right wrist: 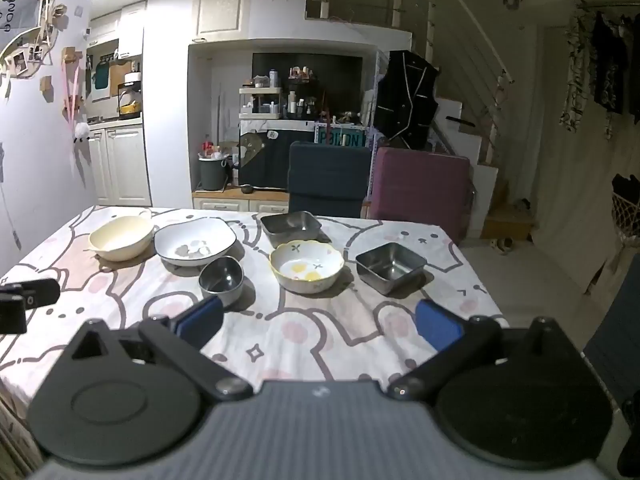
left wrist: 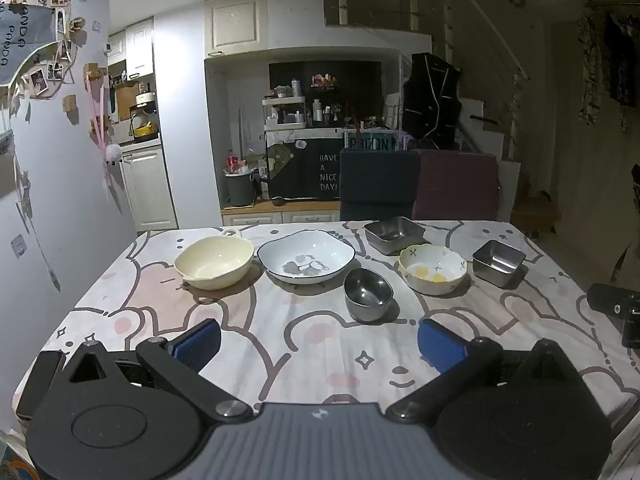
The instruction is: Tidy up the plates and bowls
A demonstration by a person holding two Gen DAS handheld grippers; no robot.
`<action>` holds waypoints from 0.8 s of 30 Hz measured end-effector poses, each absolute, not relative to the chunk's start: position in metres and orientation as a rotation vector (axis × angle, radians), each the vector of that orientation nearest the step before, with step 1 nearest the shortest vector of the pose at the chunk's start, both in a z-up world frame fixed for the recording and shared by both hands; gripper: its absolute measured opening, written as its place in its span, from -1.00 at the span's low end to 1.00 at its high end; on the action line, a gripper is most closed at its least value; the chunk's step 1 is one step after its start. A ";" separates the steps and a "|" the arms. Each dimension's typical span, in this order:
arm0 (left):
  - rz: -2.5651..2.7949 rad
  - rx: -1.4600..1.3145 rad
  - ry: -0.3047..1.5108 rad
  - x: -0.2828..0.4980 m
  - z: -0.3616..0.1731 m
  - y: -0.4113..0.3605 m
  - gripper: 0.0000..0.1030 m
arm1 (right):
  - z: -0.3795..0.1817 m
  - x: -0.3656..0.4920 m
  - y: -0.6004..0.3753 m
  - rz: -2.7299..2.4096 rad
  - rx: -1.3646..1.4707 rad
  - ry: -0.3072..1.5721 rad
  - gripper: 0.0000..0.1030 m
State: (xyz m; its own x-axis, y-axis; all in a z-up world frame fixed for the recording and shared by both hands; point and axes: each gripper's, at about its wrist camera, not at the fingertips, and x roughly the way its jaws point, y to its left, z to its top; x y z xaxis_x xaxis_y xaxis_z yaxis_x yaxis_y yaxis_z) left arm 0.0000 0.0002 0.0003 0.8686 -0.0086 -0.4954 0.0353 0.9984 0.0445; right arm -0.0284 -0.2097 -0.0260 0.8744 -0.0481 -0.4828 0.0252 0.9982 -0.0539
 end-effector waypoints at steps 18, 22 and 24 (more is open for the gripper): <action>-0.025 0.060 0.509 -0.001 0.000 0.001 1.00 | -0.026 -0.028 -0.211 -0.038 -0.034 0.500 1.00; -0.029 0.060 0.505 -0.003 0.002 0.002 1.00 | -0.026 -0.029 -0.212 -0.038 -0.034 0.500 1.00; -0.030 0.064 0.503 -0.004 0.004 -0.001 1.00 | -0.027 -0.029 -0.212 -0.038 -0.035 0.499 1.00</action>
